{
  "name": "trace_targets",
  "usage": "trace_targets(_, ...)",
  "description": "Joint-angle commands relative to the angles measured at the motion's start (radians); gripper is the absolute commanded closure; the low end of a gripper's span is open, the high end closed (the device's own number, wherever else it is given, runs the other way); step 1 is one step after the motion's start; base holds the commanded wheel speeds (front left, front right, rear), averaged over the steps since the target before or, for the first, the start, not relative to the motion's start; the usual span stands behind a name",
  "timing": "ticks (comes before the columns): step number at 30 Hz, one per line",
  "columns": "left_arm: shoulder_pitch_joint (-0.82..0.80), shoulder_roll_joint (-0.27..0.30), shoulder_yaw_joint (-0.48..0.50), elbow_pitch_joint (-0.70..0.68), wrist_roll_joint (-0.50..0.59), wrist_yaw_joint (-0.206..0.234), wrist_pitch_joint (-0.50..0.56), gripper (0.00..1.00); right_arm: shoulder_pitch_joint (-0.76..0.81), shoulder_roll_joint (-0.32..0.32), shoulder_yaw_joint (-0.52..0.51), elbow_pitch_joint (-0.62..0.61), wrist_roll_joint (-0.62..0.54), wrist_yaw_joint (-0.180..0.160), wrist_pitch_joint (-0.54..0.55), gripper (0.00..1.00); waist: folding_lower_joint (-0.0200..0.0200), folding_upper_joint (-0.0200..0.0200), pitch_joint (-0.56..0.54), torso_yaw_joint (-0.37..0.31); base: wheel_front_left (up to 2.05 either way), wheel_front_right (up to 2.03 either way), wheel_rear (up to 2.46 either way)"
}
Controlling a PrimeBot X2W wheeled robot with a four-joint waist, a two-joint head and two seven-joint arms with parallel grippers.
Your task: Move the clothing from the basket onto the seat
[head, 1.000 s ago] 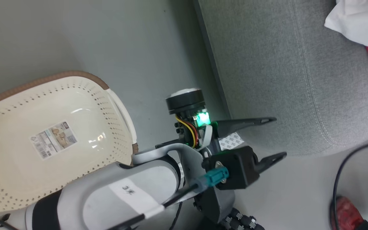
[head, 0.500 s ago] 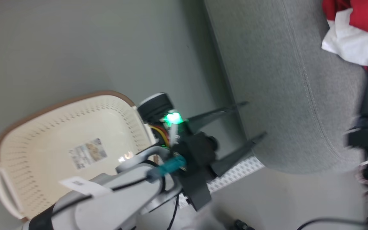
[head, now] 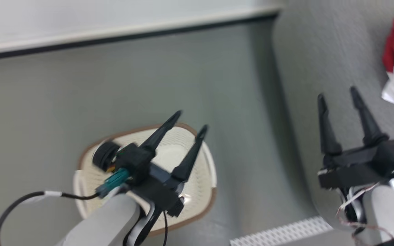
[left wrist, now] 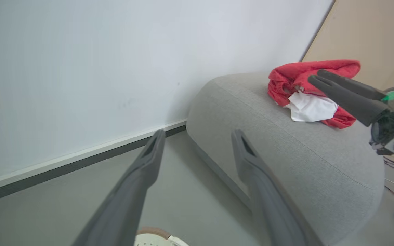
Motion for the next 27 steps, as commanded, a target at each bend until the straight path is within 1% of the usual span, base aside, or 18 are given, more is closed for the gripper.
trace_targets(1, 0.049, -0.007, 0.015, 0.011, -0.023, 0.016, -0.012, 0.0, 0.033, -0.005, 0.011, -0.003, 0.011, -0.001, -0.004, 0.0, 0.0003, 0.0001, -0.168, 0.176, 0.0, 0.0, 0.0)
trace_targets(3, 0.093, -0.01, 0.049, 0.027, -0.045, 0.031, -0.023, 0.0, 0.062, -0.003, 0.028, -0.009, 0.026, -0.001, -0.005, 0.0, 0.0003, 0.0001, -0.201, 0.21, 0.0, 0.0, 0.0)
trace_targets(6, 0.167, -0.008, 0.111, 0.038, -0.067, 0.058, -0.032, 0.0, 0.098, -0.002, 0.057, -0.006, 0.05, -0.001, -0.005, 0.0, 0.0003, 0.0001, -0.242, 0.244, 0.0, 0.0, 0.0)
trace_targets(10, 0.27, -0.006, 0.218, 0.008, -0.04, 0.092, -0.033, 0.0, 0.139, 0.004, 0.079, -0.011, 0.063, -0.001, -0.005, 0.0, 0.0003, 0.0001, -0.3, 0.276, 0.0, 0.0, 0.0)
trace_targets(11, 0.27, -0.006, 0.218, 0.008, -0.04, 0.092, -0.033, 0.0, 0.139, 0.004, 0.079, -0.011, 0.063, -0.001, -0.005, 0.0, 0.0003, 0.0001, -0.3, 0.276, 0.0, 0.0, 0.0)
trace_targets(15, 0.398, -0.014, 0.328, -0.032, -0.009, 0.102, -0.034, 0.0, 0.2, 0.019, 0.08, -0.014, 0.057, -0.001, -0.004, 0.0, 0.0003, 0.0001, -0.365, 0.299, 0.0, 0.0, 0.0)
trace_targets(16, 0.466, -0.017, 0.379, -0.046, 0.008, 0.104, -0.034, 0.0, 0.232, 0.024, 0.071, -0.016, 0.051, -0.001, -0.004, 0.0, 0.0003, 0.0001, -0.398, 0.311, 0.0, 0.0, 0.0)
trace_targets(18, 0.535, -0.022, 0.427, -0.061, 0.027, 0.11, -0.034, 0.0, 0.269, 0.032, 0.062, -0.021, 0.047, -0.001, -0.004, 0.0, 0.0003, 0.0001, -0.429, 0.321, 0.0, 0.0, 0.0)
trace_targets(23, 0.676, -0.025, 0.528, -0.099, 0.075, 0.093, -0.034, 0.0, 0.348, 0.045, 0.03, -0.054, 0.029, -0.001, -0.004, 0.0, 0.0003, 0.0001, -0.477, 0.338, 0.0, 0.0, 0.0)
trace_targets(24, 0.697, -0.028, 0.543, -0.111, 0.09, 0.084, -0.034, 0.0, 0.363, 0.049, 0.023, -0.059, 0.027, -0.001, -0.004, 0.0, 0.0003, 0.0001, -0.487, 0.341, 0.0, 0.0, 0.0)
trace_targets(27, 0.76, -0.031, 0.584, -0.137, 0.136, 0.034, -0.034, 0.0, 0.412, 0.064, 0.0, -0.078, 0.015, -0.001, -0.004, 0.0, 0.0003, 0.0001, -0.511, 0.348, 0.0, 0.0, 0.0)
